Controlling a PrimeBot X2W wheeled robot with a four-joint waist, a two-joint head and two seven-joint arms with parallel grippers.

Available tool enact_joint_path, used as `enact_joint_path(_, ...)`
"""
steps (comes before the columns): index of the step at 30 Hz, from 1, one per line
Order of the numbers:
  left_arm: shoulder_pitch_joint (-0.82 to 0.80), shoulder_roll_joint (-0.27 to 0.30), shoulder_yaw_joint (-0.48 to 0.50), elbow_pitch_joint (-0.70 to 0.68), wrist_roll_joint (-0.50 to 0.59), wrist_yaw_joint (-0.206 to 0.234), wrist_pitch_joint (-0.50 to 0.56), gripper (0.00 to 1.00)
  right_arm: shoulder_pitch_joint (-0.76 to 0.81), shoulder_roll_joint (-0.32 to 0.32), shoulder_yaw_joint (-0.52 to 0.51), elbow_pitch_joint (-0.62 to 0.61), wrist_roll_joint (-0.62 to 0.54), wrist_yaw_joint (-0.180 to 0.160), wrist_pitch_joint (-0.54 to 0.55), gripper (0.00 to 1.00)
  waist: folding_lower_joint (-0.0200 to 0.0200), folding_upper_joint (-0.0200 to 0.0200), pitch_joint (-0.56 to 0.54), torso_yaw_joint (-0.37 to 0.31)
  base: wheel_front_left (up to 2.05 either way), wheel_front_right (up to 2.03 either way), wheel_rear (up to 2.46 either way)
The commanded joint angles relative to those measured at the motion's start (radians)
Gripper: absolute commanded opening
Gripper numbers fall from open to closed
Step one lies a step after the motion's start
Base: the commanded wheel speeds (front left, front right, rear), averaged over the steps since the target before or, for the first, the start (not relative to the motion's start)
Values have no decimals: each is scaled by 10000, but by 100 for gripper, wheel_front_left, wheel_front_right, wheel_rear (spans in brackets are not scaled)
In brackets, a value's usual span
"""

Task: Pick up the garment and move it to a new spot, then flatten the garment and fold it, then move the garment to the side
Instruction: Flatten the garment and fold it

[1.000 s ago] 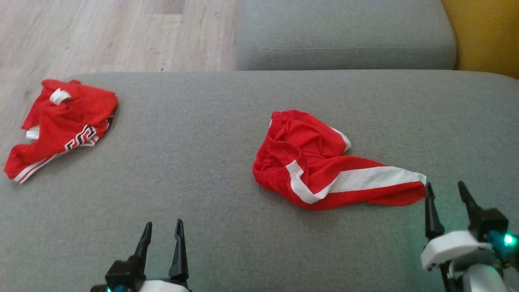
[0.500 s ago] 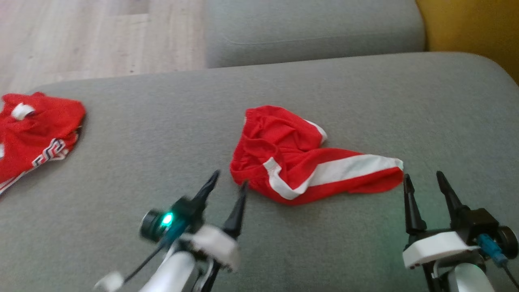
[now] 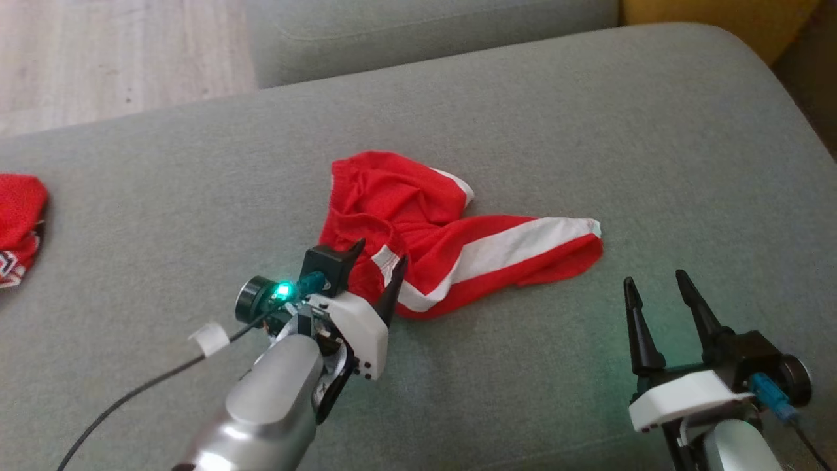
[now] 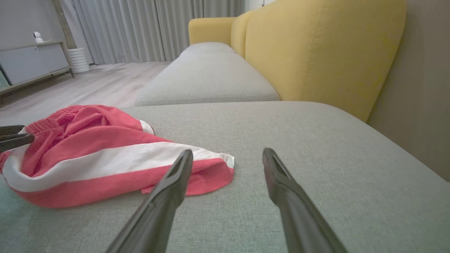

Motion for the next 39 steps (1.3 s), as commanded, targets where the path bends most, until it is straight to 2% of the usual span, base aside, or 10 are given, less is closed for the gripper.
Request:
enact_joint_path(1,-682,38,145,97,-104,-102,83,100,-467,-63,246,-319,21,40,-82,100,-2,-1,152,-181,0,0,0)
enact_joint_path(2,-787,29,85,276,-134,-135,134,100,-479,-63,242,-313,19,40,-84,100,-2,-1,175,-210,0,0,0)
enact_joint_path(3,-879,22,11,450,-158,-170,202,91,-487,-63,236,-303,15,40,-86,100,-2,-1,190,-227,0,0,0)
enact_joint_path(4,-960,16,-77,608,-172,-209,262,51,-492,-63,234,-294,14,40,-87,100,-2,-1,199,-241,0,0,0)
enact_joint_path(6,-1073,7,-217,847,-214,-274,272,0,-490,-63,228,-276,16,40,-91,100,-2,-1,200,-250,0,0,0)
enact_joint_path(16,-650,13,-113,892,-625,-73,-1049,0,-177,-63,-44,-195,33,40,-106,100,-2,-1,-243,142,0,0,0)
enact_joint_path(21,223,353,294,310,-1006,189,-1670,0,151,-63,-250,-215,43,40,-111,100,-2,-1,-528,533,0,0,0)
enact_joint_path(31,2421,927,1104,-1232,-1996,909,-1879,0,479,-62,-344,-118,96,40,-114,100,-2,-1,-639,884,0,0,0)
enact_joint_path(38,3022,959,1460,-1408,-2458,1071,-2000,0,331,-62,-301,13,68,40,-108,100,-2,-1,-599,789,0,0,0)
enact_joint_path(39,3054,978,1494,-1401,-2472,1083,-2033,18,322,-62,-306,24,68,40,-108,100,-2,-1,-608,782,0,0,0)
